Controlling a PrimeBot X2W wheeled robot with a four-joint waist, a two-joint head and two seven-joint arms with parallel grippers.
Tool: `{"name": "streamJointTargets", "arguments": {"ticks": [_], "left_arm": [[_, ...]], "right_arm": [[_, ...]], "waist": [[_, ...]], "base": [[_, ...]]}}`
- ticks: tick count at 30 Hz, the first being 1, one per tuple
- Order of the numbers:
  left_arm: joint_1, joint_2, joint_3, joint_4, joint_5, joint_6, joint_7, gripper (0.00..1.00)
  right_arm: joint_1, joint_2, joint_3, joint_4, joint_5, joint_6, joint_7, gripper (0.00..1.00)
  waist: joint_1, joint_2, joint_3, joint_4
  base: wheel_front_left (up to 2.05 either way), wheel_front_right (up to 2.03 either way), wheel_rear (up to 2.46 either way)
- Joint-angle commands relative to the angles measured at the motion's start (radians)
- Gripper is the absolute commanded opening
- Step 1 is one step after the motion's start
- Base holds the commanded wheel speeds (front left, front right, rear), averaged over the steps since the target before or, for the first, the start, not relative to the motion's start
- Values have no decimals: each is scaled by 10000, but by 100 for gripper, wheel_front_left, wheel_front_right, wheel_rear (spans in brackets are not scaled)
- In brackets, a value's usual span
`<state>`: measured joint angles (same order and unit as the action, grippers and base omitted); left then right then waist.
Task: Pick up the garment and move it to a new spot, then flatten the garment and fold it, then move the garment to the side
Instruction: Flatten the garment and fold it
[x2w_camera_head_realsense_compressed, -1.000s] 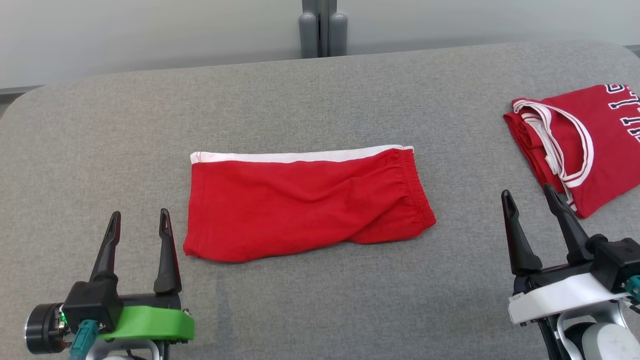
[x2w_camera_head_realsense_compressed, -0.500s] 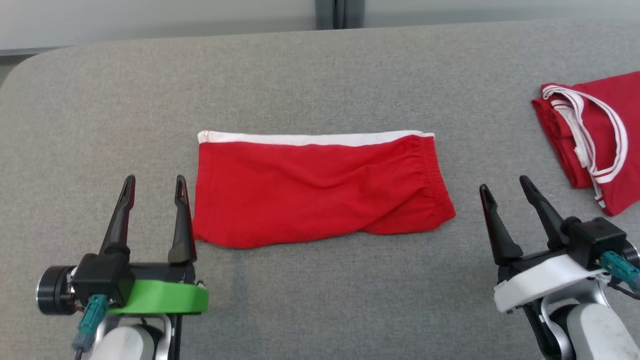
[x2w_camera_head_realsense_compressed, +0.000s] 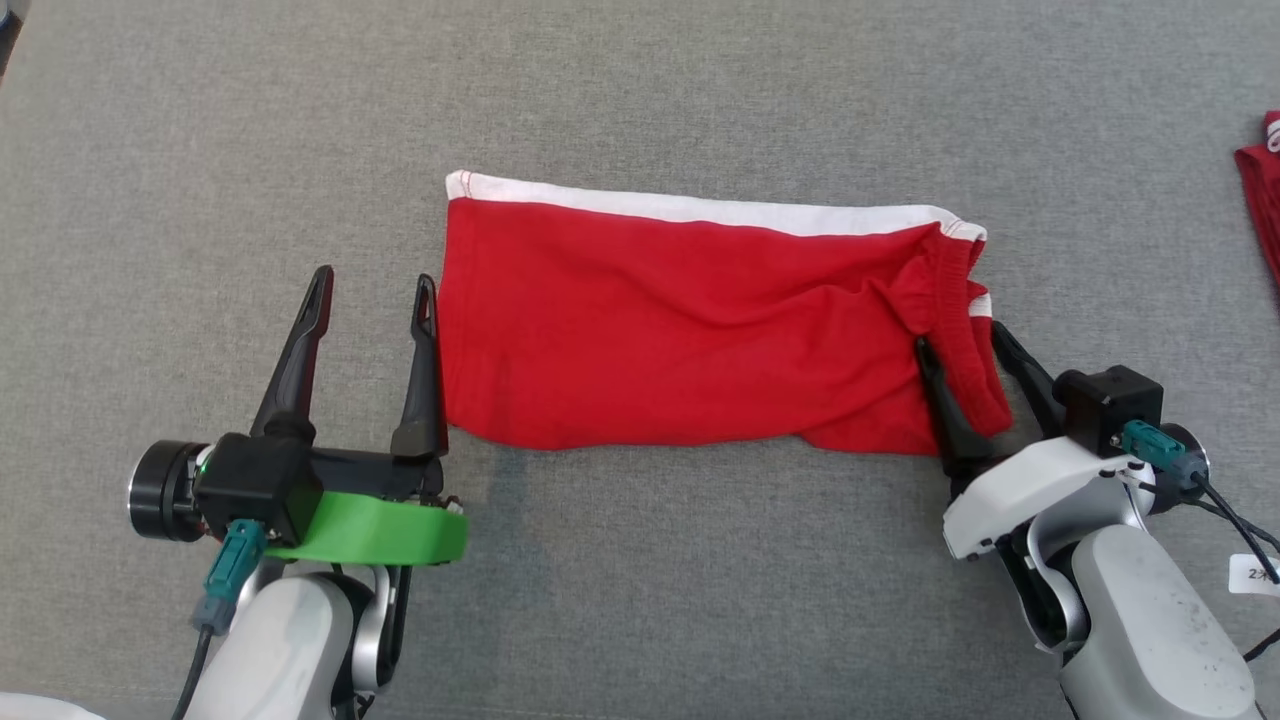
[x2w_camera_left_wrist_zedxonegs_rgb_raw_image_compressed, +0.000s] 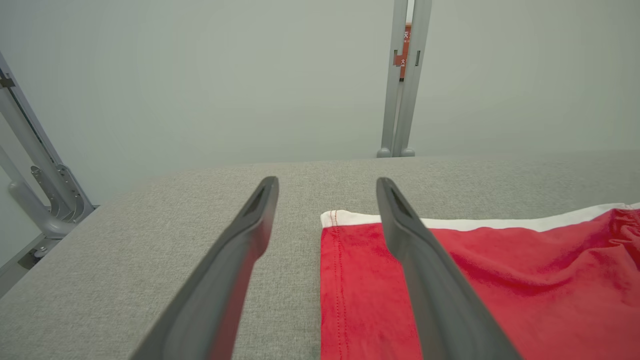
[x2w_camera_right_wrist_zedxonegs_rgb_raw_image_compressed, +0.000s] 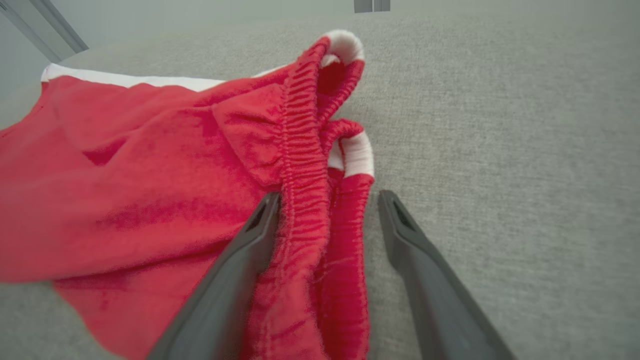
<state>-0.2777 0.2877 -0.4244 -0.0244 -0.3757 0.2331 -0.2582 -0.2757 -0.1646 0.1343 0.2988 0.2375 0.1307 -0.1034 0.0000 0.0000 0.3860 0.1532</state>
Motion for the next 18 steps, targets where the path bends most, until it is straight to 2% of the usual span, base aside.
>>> {"name": "streamJointTargets", "arguments": {"ticks": [1, 2, 3, 4, 5, 11, 18], "left_arm": [[-181, -59, 39, 54, 44, -50, -82, 100], [-182, -68, 69, 75, 67, -78, -74, 100], [-173, -90, 118, 73, 87, -103, -70, 100], [-147, -101, 156, 72, 106, -111, -71, 100], [-86, -117, 207, 67, 143, -119, -73, 100], [307, -122, 431, 68, 299, -90, -75, 100], [686, -33, 546, 77, 345, -30, -75, 100]], "right_arm": [[-112, 26, 104, 293, 142, -1, 52, 100], [-125, 37, 219, 431, 228, -1, 86, 100], [-107, 49, 356, 562, 385, -1, 66, 49], [-109, 70, 408, 626, 511, -1, 13, 22], [-78, 40, 466, 697, 594, 1, -24, 0], [357, -321, 207, 620, 1189, -12, -411, 0], [903, -987, -270, 59, 1908, -8, 36, 0]], "waist": [[0, 0, 210, 201], [0, 0, 203, 186], [0, 0, 183, 159], [0, 0, 160, 132], [0, 0, 116, 89], [0, 0, -250, -213], [0, 0, -777, -554]], "base": [[0, 0, 0], [0, 0, 0], [0, 0, 0], [0, 0, 0], [0, 0, 0], [0, 0, 0], [0, 0, 0]]}}
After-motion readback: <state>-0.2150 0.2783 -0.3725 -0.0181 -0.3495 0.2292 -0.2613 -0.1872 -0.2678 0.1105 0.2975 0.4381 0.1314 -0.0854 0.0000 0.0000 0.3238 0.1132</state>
